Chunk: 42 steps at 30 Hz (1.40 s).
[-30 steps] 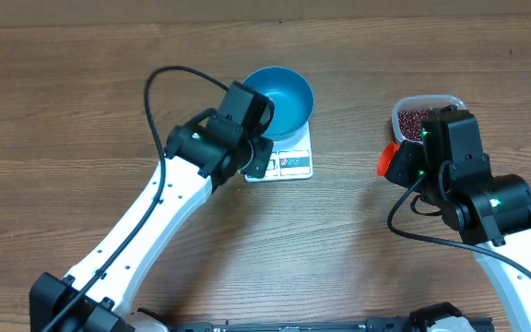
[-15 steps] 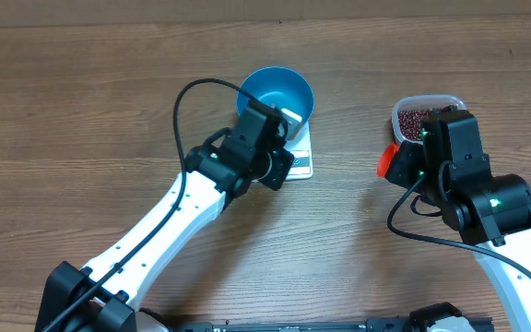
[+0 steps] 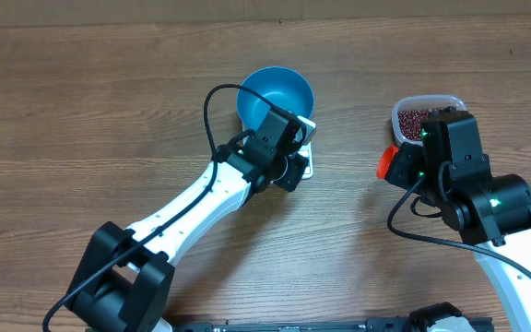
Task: Scoop item into bowl and weigh 150g on scale
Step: 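Move the left gripper to the scale's buttons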
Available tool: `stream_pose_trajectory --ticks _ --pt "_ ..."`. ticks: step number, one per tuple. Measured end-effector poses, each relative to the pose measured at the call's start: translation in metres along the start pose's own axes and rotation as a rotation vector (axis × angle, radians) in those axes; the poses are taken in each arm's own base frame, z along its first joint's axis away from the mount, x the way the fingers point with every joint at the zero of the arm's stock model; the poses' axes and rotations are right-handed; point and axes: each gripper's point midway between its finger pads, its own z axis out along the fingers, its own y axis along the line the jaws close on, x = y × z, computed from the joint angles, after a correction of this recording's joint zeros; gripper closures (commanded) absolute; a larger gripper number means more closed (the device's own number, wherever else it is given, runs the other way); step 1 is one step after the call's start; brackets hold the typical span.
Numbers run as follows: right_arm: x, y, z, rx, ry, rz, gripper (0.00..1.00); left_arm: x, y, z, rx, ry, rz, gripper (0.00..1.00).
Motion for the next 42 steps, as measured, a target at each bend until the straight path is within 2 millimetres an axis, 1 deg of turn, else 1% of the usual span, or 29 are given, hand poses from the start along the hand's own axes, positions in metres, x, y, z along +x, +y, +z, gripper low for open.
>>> stream_pose_trajectory --ticks 2,5,10,14,25,33,35,39,42 --pt "0.000 0.000 0.000 0.000 0.000 0.000 0.96 -0.002 -0.003 0.000 0.003 -0.008 0.002 0.96" --pt "0.000 0.000 0.000 0.001 0.000 -0.001 0.96 -0.004 0.000 0.000 -0.019 -0.017 0.003 0.96" --pt "0.000 0.000 0.000 0.000 0.000 -0.001 0.96 -0.006 0.011 0.000 -0.088 -0.029 0.003 0.96" --pt "-0.004 0.003 0.000 -0.013 -0.018 0.001 0.96 -0.007 0.018 -0.001 -0.124 -0.032 0.001 0.96" --pt "-0.004 0.005 0.000 -0.024 -0.015 0.001 0.96 -0.008 0.029 -0.003 -0.192 -0.039 -0.002 0.96" --pt "-0.004 0.005 0.000 -0.024 -0.015 0.001 0.96 -0.006 0.033 -0.003 -0.212 -0.035 -0.002 0.96" --pt "-0.004 0.005 0.000 -0.024 -0.015 0.000 0.96 -0.003 0.035 0.002 -0.225 -0.022 -0.002 0.96" --pt "-0.005 0.006 0.000 -0.025 -0.016 0.001 0.96 0.010 0.040 0.022 -0.241 0.031 0.000 0.96" --pt "-0.005 0.006 0.000 -0.027 -0.019 0.001 0.96 0.010 0.041 0.023 -0.243 0.029 0.000 0.96"
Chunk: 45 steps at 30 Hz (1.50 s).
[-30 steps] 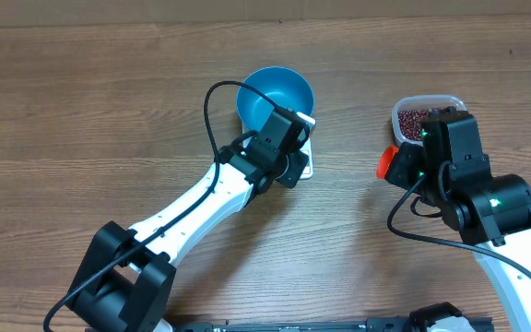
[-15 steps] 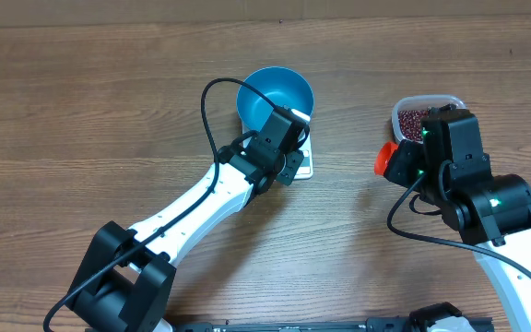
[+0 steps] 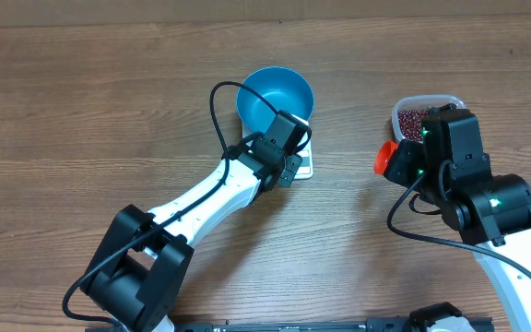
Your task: Scoop item into bowl and weigh 150g on scale
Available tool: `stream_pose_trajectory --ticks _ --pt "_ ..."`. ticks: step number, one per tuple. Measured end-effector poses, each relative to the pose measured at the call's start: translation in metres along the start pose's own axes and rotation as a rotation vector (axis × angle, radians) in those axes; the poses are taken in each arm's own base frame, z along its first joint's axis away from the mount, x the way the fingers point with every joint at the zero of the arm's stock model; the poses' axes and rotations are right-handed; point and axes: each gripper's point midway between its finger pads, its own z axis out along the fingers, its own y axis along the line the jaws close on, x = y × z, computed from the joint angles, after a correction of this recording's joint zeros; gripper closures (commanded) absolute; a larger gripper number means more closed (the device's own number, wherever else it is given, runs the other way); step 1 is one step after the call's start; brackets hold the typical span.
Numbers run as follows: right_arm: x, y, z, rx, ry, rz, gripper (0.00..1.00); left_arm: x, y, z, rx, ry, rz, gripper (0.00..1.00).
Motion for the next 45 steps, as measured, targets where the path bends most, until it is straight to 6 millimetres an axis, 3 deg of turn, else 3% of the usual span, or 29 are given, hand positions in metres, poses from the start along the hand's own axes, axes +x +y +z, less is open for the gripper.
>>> stream_pose_trajectory --ticks 20,30,45 --pt "-0.002 0.003 0.000 -0.014 -0.009 0.001 0.96 -0.003 0.000 0.000 0.001 -0.013 -0.001 0.96" --pt "-0.002 0.003 0.000 -0.015 -0.008 0.001 0.96 -0.005 -0.012 -0.002 0.010 -0.028 0.029 0.96" --pt "-0.002 0.003 0.000 -0.015 -0.008 0.001 0.96 -0.003 -0.012 0.007 0.002 -0.019 0.032 0.96"
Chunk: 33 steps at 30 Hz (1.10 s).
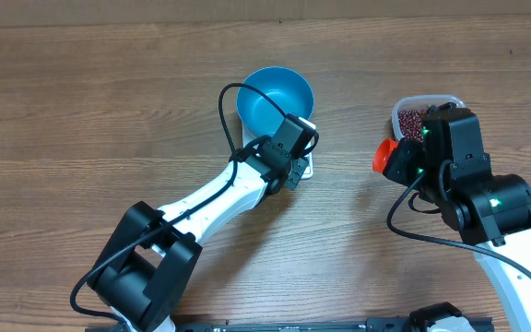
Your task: Scoop item into bowl and weigh 150g on scale
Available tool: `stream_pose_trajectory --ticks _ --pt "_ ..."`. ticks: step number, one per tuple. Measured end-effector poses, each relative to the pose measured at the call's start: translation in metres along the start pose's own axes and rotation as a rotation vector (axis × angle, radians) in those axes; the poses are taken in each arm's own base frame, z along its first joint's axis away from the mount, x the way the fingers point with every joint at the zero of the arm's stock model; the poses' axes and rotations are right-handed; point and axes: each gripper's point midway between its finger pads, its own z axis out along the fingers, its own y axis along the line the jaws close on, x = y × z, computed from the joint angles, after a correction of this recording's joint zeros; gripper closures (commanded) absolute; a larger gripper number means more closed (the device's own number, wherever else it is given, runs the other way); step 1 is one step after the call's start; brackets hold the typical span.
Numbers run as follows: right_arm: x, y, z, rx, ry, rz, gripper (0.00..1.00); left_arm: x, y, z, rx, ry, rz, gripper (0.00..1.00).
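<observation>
A blue bowl (273, 96) stands on the far end of a small white scale (306, 167) at mid-table. My left gripper (300, 132) hovers over the scale right by the bowl's near rim. Its fingers are hidden under the black wrist, so their state does not show. To the right, a clear tub of dark red beans (412, 116) sits on the table. My right gripper (397, 159) is just left of the tub's near end. An orange scoop (384, 157) sticks out from it to the left.
The brown wooden table (81, 101) carries nothing else in view. The left arm's white links run from the bottom left up to the scale, with a black cable looping above them. The right arm's body fills the lower right.
My left gripper has shifted a little to the right and towards the bowl's rim, covering more of the scale. The right arm, scoop, bowl and tub stay as they were.
At first my left gripper was over the scale's left part beside the bowl, and my right gripper held the orange scoop by the bean tub. The left gripper then sat a bit farther along the scale, and now is closer to the bowl's right rim.
</observation>
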Motion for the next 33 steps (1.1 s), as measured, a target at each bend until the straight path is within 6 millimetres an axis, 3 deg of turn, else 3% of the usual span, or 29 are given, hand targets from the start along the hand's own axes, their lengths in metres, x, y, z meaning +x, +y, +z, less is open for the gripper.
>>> stream_pose_trajectory --ticks 23,33 --pt "0.001 -0.001 0.000 0.004 0.005 0.000 0.96 0.015 -0.003 0.028 -0.005 0.045 0.008 0.96" --pt "0.003 -0.002 0.000 0.007 0.010 -0.001 0.96 0.014 -0.004 0.029 -0.004 0.041 0.006 0.96"
